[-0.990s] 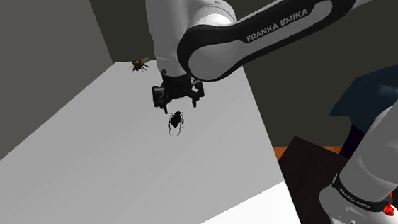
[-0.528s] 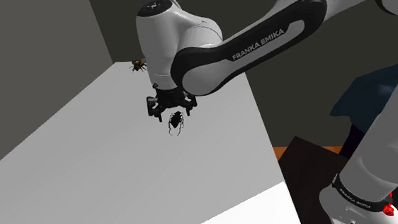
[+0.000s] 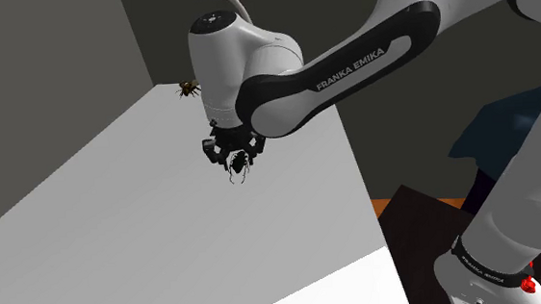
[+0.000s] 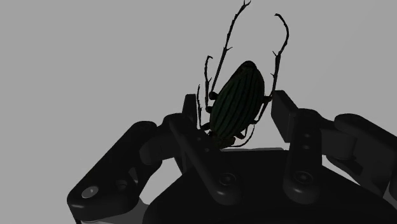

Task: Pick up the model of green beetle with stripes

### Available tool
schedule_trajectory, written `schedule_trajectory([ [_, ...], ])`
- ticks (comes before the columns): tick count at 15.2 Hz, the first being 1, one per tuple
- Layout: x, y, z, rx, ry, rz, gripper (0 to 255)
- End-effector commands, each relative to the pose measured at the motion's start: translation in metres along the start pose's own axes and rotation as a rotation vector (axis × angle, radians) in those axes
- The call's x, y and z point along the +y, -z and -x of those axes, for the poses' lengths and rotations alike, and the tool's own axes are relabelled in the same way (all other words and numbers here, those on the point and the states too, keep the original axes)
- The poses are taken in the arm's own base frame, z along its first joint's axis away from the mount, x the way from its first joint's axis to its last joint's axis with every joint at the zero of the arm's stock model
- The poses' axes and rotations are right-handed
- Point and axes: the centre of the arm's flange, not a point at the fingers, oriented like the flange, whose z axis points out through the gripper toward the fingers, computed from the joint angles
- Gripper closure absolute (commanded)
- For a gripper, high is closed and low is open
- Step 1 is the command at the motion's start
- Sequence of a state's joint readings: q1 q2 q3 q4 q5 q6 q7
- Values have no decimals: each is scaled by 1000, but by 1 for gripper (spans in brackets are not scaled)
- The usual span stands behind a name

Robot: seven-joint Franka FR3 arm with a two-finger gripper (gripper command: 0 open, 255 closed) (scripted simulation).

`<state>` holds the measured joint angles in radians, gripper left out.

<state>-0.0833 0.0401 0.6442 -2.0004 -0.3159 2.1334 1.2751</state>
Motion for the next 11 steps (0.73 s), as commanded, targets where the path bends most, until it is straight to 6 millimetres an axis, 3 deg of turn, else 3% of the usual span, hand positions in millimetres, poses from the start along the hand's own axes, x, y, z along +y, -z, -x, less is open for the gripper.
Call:
schedule_trajectory([
  [1,0,-1,0,-1,0,1,255],
  [5,0,-1,1,-1,0,1,255],
  [11,0,30,-8,-1,0,1,255],
])
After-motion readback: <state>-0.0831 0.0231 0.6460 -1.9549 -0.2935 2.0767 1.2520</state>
